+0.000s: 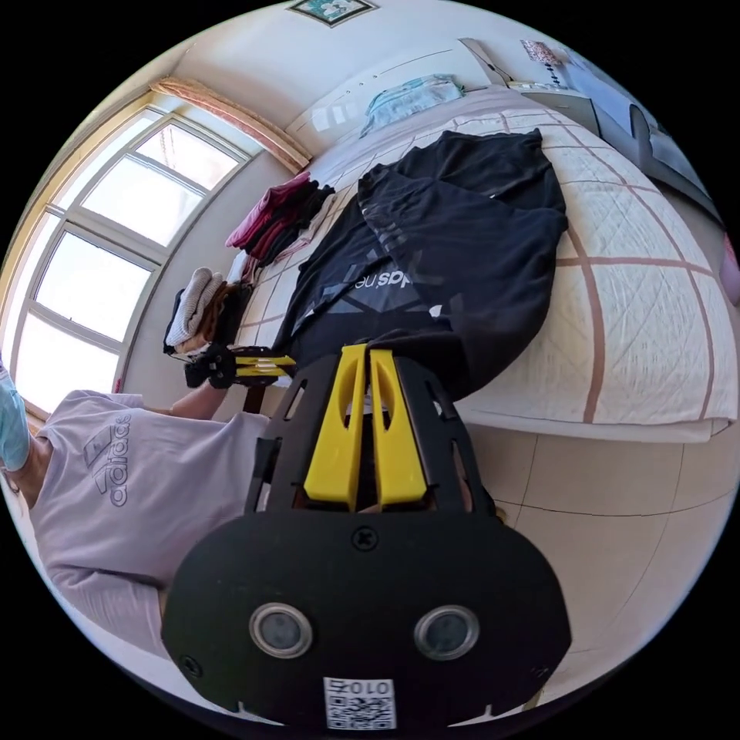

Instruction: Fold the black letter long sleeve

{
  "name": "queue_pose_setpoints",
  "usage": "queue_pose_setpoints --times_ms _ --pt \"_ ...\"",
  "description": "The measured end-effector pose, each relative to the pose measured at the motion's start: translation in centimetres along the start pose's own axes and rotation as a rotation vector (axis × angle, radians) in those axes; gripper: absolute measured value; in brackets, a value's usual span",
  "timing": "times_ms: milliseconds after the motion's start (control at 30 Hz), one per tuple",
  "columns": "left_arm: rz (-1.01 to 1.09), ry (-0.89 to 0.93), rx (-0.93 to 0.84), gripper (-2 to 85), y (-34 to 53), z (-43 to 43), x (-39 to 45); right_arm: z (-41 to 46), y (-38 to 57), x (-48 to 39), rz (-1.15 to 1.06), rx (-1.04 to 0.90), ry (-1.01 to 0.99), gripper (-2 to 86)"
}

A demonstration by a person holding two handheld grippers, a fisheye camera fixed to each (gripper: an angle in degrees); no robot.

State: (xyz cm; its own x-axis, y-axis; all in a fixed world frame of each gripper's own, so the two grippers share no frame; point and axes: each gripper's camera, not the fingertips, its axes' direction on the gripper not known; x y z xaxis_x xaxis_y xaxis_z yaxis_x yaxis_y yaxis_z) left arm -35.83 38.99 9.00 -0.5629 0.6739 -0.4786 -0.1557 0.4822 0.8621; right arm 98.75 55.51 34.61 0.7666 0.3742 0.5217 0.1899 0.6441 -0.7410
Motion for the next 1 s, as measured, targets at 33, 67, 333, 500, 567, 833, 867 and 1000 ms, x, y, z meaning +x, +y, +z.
queue_pose_setpoints --times_ms 33,67,333,500,567,833,867,1000 --pt "-0.025 0.049 0.016 0.9 0.2 -0.2 -1.3 0.0 -0.2 0.0 -0.006 -0.035 -0.001 3.2" --pt "-0.096 0.176 0.039 0.8 0.5 -0.4 -4.5 0.1 -0.3 0.0 -0.009 -0.057 -0.002 3.2" --pt "-0.633 0.901 0.118 0.9 4.7 4.7 -26.8 0.1 -8.0 2.6 0.050 -0.087 -0.009 3.6" --pt "-0.934 0.965 0.207 1.6 8.0 8.6 -36.0 -0.1 -9.9 4.2 0.121 0.050 0.015 5.5" --pt "-0.982 0.950 0.167 2.1 9.2 10.0 -36.7 -1.0 -8.9 2.9 0.038 0.135 0.064 7.7" --pt "-0.945 0.920 0.218 7.2 11.3 10.0 -35.0 0.2 -5.3 0.0 -0.187 0.131 0.315 16.1" --pt "-0.908 0.897 0.210 8.2 10.8 9.5 -34.6 0.7 -5.5 -0.1 -0.192 0.109 0.321 16.1" --pt "-0.762 0.719 0.153 10.2 8.3 6.5 -32.8 3.4 -6.8 -1.3 -0.235 0.041 0.309 15.3"
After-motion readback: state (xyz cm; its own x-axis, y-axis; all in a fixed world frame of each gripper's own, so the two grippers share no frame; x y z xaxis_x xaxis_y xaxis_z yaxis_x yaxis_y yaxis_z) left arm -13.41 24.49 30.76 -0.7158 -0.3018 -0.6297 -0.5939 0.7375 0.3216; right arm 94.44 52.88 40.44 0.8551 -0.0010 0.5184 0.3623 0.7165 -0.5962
